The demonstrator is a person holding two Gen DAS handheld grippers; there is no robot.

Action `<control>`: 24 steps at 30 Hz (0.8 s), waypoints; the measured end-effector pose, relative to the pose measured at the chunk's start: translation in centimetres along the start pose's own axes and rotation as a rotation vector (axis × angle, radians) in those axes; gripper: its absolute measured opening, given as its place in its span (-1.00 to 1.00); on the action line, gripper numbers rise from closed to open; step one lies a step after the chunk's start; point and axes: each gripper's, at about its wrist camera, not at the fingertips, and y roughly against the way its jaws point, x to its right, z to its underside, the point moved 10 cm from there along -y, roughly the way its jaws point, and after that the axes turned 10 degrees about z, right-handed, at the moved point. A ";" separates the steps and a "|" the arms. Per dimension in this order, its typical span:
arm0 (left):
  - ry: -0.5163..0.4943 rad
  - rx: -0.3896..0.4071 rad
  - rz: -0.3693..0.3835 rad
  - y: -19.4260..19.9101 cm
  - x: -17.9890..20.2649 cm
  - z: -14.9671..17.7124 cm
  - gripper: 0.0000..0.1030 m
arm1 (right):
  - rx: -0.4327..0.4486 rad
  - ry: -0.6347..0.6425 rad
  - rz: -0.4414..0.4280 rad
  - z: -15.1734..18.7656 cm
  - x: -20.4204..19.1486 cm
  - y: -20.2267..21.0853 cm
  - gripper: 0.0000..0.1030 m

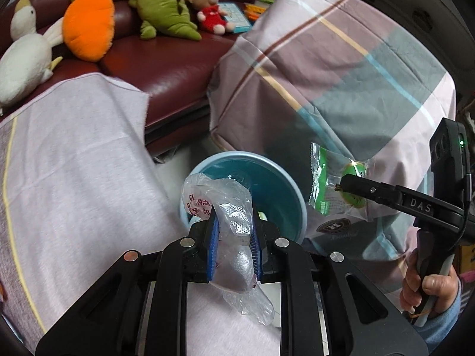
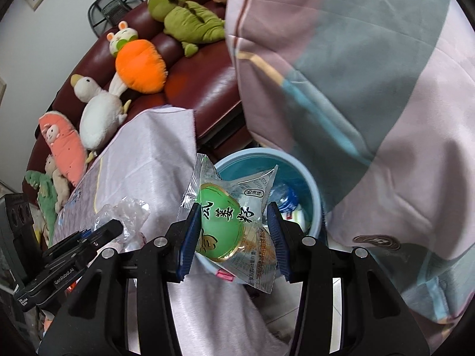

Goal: Collect trash
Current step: 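Carry the snack packet and plastic bag over the bin and open both tools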

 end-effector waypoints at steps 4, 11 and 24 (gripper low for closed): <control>-0.005 -0.020 0.006 -2.0 0.2 -0.4 -0.61 | -0.007 -0.009 0.006 -0.5 1.0 -0.6 -0.16; -0.002 -0.024 -0.011 -4.3 -0.2 -1.1 0.17 | -0.013 -0.020 0.018 -0.8 2.0 -1.4 -0.16; 0.020 -0.010 -0.037 -2.3 -2.1 0.5 0.78 | -0.021 0.006 0.021 -0.9 0.6 -2.0 -0.14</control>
